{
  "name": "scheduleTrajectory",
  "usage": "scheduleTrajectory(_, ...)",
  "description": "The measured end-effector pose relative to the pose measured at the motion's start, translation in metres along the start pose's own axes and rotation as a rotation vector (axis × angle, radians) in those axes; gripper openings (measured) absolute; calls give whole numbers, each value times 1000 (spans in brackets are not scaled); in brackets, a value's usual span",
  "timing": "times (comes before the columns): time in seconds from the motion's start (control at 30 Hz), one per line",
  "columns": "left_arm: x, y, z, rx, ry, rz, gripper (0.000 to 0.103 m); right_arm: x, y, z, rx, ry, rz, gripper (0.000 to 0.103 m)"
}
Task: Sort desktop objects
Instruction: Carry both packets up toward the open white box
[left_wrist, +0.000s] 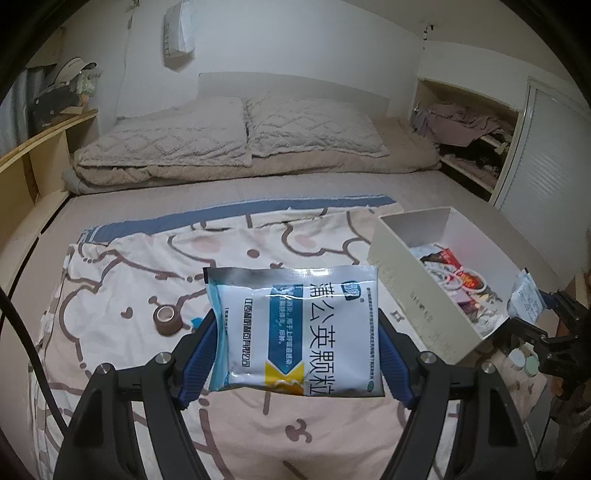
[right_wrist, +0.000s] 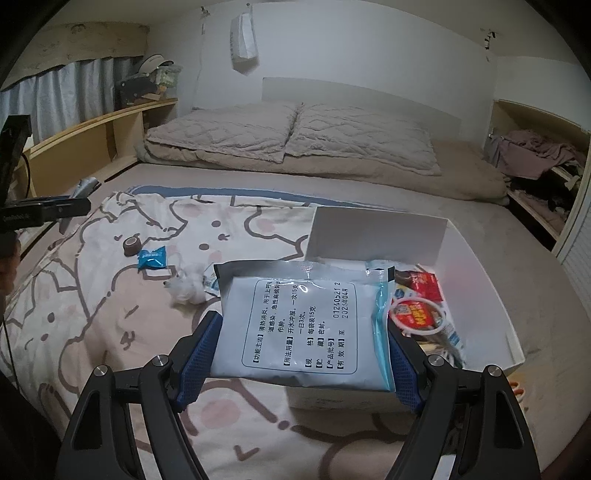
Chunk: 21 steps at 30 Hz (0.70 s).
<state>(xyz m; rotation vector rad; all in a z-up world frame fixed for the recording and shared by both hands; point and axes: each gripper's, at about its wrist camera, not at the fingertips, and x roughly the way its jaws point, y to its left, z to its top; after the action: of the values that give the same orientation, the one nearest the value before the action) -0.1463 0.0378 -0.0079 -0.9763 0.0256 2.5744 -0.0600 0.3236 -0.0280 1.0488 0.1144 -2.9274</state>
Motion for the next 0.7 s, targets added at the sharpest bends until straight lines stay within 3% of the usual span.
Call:
scheduleTrajectory(0.4,-4,-31,19,37,-37,-12,78,-2,-37,22,-84,-7,-28,82)
scheduleTrajectory(0.7,2,-73,33,94,-96,-5,78,8,-67,37,-75,-26,-19,82)
